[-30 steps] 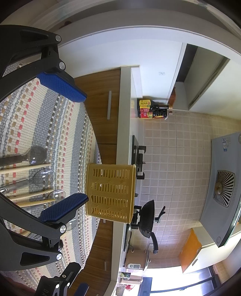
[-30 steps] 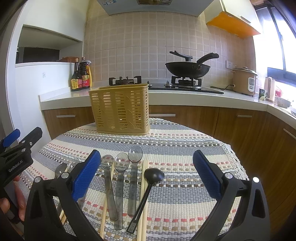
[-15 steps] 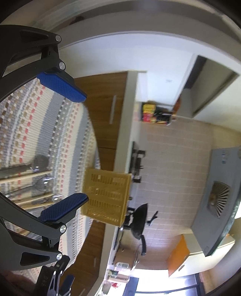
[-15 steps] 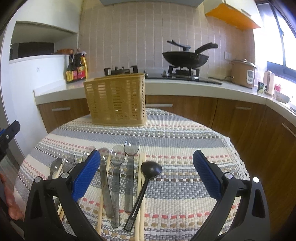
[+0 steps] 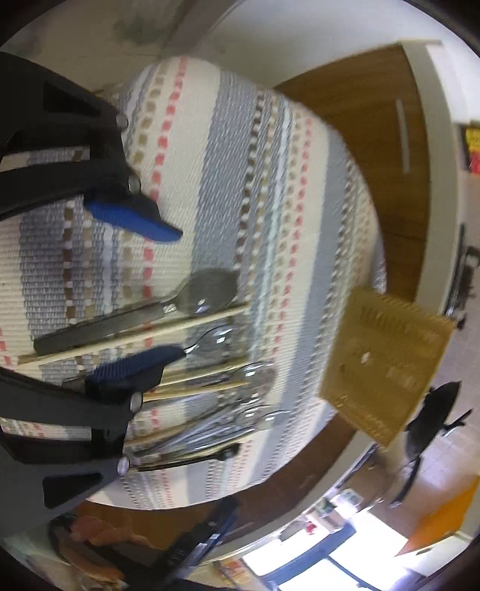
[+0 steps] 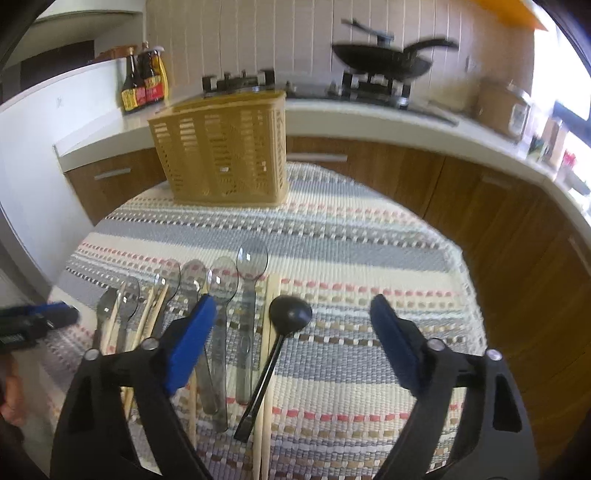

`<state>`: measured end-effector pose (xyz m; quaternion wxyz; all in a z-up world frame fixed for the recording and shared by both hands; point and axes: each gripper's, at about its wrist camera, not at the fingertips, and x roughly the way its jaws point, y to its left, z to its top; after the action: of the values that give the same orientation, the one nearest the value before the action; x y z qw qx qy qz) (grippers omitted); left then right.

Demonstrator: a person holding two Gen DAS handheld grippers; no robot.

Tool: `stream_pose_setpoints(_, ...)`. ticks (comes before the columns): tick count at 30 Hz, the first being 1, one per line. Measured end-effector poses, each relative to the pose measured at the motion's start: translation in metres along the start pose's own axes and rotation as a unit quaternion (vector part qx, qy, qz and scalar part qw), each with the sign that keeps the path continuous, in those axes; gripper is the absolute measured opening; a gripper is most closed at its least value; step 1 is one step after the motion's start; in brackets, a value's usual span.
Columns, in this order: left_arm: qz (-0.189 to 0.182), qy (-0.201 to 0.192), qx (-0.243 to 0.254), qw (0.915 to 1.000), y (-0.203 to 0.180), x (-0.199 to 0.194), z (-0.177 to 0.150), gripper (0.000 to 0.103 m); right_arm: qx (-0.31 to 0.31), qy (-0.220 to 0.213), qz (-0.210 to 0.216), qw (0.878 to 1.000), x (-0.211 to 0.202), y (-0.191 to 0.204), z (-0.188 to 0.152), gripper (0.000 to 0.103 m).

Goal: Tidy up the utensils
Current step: 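Grasp the grey metal spoon with the left tool while the right tool grasps the black spoon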

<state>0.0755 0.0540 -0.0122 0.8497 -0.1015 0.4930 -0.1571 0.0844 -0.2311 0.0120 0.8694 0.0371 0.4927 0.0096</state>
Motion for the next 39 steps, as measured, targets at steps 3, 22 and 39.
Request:
stream_pose_setpoints(3,0.000,0.023,0.013,0.9997,-0.008,0.011,-0.001,0.043,0.006,0.039,0.017,0.999,0.010,-0.007,0.004,0.068)
stream_pose_setpoints(22,0.079,0.081,0.100,0.9885,-0.038,0.033,0.010,0.014,0.039,0.229,0.085,0.969,0.078,-0.017,0.004,0.015)
stream_pose_setpoints(39,0.068,0.156,0.142,0.9751,-0.042,0.040,0.018,0.016,-0.047,0.282,0.048,0.957,0.087,-0.007,0.009,0.010)
